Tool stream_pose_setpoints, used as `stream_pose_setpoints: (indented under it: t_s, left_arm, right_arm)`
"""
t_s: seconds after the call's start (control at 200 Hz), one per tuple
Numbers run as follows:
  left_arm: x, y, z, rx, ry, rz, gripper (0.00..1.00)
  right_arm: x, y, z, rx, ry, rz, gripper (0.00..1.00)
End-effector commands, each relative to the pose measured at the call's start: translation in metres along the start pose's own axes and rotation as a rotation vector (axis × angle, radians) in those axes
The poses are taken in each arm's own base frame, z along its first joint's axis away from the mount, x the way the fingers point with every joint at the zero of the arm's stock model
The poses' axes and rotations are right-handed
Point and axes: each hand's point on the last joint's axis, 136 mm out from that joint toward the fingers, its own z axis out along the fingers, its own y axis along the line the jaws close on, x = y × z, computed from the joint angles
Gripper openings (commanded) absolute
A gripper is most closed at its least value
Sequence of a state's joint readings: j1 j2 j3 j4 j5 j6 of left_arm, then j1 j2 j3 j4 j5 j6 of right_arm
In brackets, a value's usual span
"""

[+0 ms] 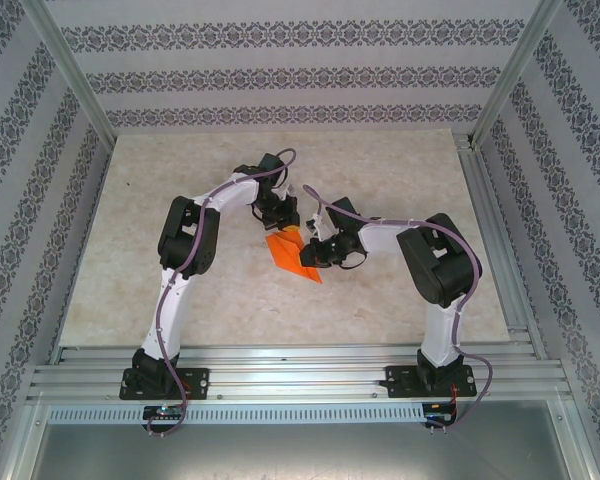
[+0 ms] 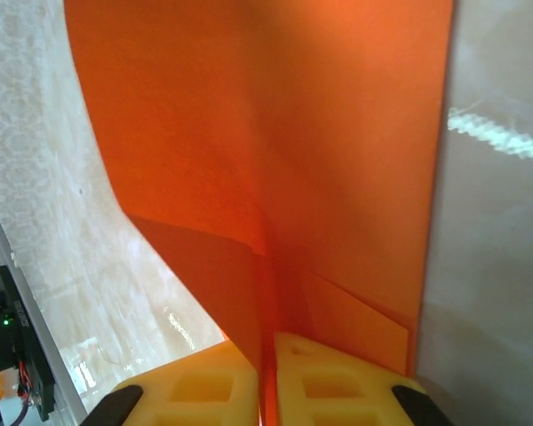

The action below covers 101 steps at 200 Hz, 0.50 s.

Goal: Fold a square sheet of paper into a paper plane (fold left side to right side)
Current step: Fourth fold the wing at the center of the table.

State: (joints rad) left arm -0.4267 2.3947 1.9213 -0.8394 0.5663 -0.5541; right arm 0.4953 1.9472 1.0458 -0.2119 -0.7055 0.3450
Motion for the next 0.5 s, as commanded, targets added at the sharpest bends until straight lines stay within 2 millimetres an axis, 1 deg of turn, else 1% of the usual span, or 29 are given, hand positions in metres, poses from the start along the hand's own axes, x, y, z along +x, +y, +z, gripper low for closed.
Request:
stream_pose_setpoints:
  t_s: [0.0,0.095,0.22,0.32,0.5]
  left_arm:
    - [0.010,0.029,0.011,-0.113,0.044,-0.021,0.00]
    - [0.011,0.031,0.012,-0.120,0.046,-0.021,0.00]
    - [0.011,0.033,0.012,-0.132,0.045,-0.021,0.00]
    - [0.011,0.035,0.011,-0.139,0.041,-0.020,0.00]
    - [0.010,0.035,0.011,-0.142,0.038,-0.019,0.00]
  right_arm:
    - [-0.014,0.012,-0.009,0.012,-0.034,-0.054,0.15]
    - [-0.015,0.011,-0.010,0.023,-0.038,-0.055,0.22]
    - [-0.019,0.014,-0.012,0.024,-0.043,-0.063,0.22]
    - [-0.023,0.016,-0.015,0.032,-0.049,-0.074,0.26]
    - [-0.029,0.021,-0.019,0.032,-0.057,-0.087,0.29]
